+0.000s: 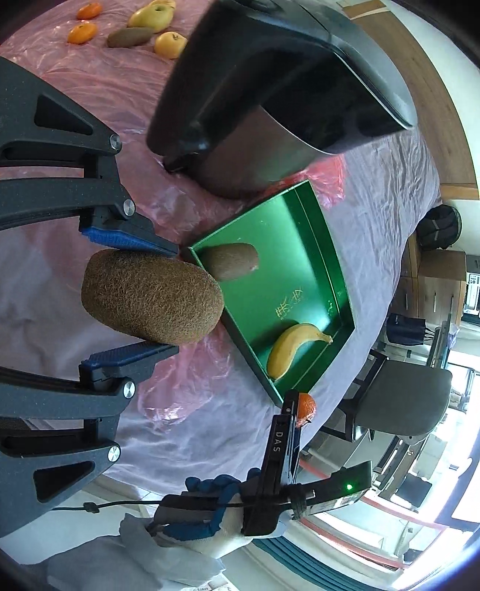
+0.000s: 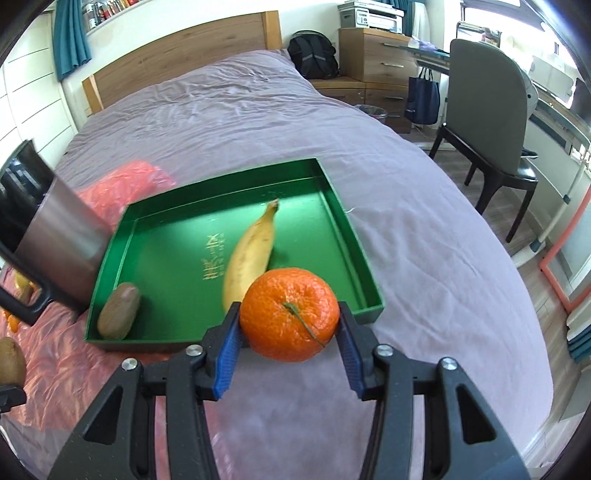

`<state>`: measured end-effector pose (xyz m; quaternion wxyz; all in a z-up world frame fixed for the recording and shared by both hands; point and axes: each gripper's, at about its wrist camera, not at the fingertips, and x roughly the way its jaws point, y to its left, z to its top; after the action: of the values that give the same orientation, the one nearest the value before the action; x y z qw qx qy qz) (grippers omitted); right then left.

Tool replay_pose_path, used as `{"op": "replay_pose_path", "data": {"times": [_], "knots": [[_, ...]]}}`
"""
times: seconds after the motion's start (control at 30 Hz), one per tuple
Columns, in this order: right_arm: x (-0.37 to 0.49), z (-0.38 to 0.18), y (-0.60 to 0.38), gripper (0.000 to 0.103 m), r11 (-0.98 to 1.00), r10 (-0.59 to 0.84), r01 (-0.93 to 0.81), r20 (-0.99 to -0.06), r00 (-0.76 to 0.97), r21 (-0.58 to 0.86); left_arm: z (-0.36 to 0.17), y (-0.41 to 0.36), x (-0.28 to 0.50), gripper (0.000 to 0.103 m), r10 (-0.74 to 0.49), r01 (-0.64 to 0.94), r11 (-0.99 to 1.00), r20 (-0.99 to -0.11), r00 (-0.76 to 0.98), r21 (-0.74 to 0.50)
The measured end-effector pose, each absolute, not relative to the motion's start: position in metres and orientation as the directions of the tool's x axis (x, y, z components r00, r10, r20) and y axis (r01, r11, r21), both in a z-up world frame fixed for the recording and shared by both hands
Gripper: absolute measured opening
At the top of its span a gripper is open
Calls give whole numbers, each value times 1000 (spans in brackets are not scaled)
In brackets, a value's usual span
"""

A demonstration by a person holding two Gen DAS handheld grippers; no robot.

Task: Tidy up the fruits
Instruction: 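Carry the kiwi and mandarin over the green tray with both tools, then place the kiwi beside the first kiwi while the right tool sets the mandarin by the banana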

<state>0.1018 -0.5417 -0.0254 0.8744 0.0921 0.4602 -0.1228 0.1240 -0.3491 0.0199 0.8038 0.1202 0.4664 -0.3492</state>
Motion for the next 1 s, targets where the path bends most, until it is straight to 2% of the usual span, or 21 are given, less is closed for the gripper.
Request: {"op": "replay_pose_path", "data": {"times": [0.47,1.0], "knots": [[135,-69,-567,43,953,-123,301,-849,515,44,-20,-405,183,40,-413,637,760,-855,313,-134],[139,-86,-564,43,962,-120,271,-847,517,29,-66,-452,198,40,-303,675,737,-898,320,-8]]}}
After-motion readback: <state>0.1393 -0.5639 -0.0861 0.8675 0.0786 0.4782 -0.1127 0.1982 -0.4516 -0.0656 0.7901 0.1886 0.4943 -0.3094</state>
